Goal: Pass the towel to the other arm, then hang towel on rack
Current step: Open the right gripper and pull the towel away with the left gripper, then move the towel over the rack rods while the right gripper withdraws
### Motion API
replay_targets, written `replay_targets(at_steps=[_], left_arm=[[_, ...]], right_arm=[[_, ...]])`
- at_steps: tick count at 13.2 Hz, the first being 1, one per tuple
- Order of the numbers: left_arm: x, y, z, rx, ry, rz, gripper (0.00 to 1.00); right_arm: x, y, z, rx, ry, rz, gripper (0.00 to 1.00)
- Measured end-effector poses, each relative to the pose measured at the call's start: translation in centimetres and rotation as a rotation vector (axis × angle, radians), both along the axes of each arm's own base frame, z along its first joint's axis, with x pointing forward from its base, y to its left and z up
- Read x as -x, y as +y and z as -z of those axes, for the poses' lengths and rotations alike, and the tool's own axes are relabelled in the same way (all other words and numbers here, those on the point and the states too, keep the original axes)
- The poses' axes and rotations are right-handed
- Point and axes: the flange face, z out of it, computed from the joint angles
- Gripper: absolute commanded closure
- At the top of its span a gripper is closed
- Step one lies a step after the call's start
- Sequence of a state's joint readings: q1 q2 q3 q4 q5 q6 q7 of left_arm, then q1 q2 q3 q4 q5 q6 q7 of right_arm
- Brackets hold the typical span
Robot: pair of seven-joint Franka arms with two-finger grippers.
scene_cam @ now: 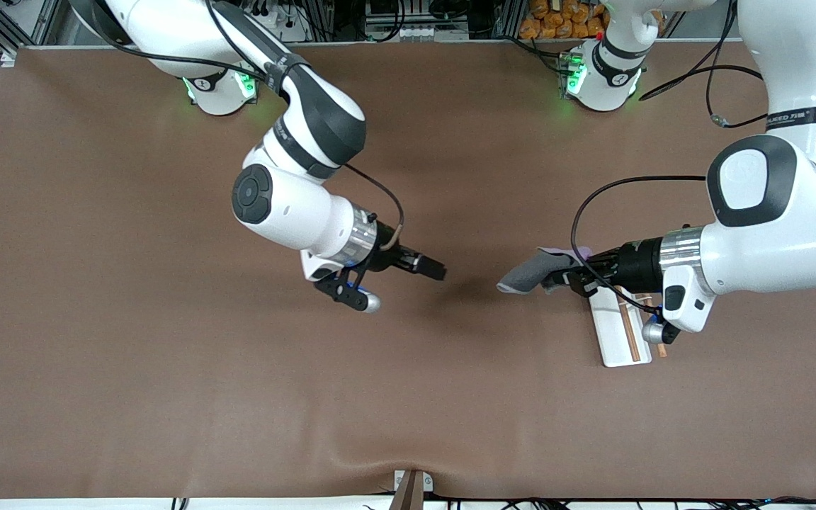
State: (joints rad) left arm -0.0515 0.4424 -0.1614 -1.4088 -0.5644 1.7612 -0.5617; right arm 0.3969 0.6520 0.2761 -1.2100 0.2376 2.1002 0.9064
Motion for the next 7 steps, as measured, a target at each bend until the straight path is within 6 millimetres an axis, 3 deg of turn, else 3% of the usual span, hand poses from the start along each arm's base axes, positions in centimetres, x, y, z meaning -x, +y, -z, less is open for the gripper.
replay_targets(at_steps=[4, 7], left_arm=[[-0.2, 5.7, 1.5, -0.16, -0.076, 0.194, 1.0], [-0.4, 10.0, 2.0, -0.206, -0.111, 0.287, 1.0]], right_arm=[[-0.5, -4.9, -1.7, 0.224, -0.047, -0.162, 0.0], [-2.5, -11.5, -3.2, 0.27, -0.045, -0.276, 0.0]])
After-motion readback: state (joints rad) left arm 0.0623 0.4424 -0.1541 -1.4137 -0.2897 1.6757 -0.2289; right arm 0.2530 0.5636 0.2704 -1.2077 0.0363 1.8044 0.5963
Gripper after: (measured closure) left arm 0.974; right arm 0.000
